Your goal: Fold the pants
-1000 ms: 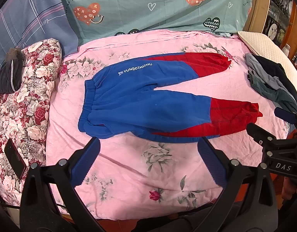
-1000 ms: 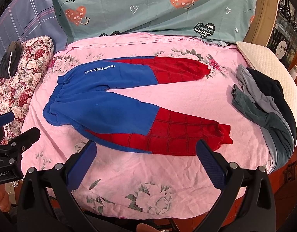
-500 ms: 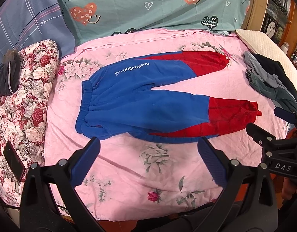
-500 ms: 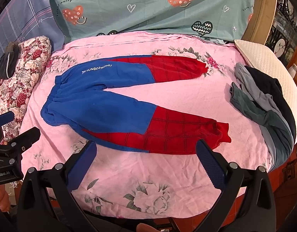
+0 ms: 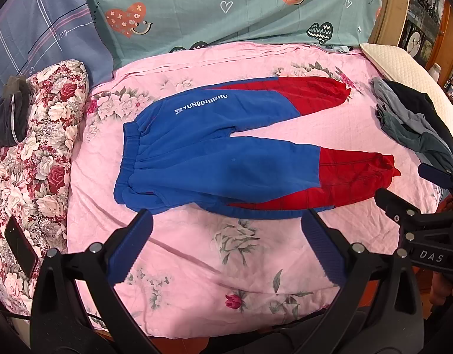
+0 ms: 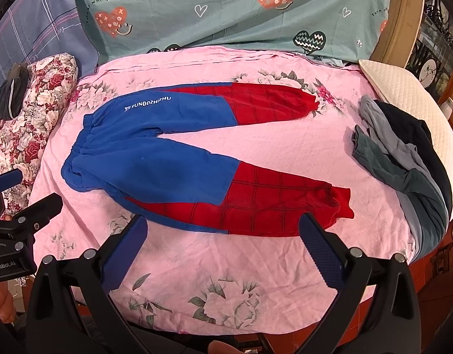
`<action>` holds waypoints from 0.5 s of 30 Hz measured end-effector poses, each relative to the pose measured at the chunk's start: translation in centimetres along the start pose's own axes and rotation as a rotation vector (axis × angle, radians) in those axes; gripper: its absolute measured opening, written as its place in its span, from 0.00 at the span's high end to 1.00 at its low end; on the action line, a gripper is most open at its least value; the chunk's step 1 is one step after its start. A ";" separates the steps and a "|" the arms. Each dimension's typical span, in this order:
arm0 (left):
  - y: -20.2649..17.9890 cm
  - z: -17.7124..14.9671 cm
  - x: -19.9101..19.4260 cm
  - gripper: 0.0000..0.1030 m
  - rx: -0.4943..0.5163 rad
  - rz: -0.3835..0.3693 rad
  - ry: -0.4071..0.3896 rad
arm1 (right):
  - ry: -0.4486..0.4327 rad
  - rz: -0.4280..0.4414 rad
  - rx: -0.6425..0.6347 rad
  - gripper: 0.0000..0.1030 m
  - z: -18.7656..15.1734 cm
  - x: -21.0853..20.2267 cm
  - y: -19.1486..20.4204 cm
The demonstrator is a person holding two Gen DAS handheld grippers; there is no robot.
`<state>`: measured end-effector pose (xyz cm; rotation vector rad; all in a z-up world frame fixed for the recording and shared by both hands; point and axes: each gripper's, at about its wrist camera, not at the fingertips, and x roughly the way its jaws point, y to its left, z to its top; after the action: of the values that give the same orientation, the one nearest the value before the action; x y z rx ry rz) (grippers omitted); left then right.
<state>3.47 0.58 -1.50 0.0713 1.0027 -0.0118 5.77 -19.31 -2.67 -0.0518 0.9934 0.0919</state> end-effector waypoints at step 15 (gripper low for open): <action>4.0 0.0 1.5 0.02 -0.015 0.113 -0.007 | 0.013 0.019 -0.044 0.01 0.3 1.3 1.3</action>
<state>4.48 4.59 -2.56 0.1137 0.9899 0.0987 6.57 -17.96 -3.59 -0.0835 1.0050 0.1307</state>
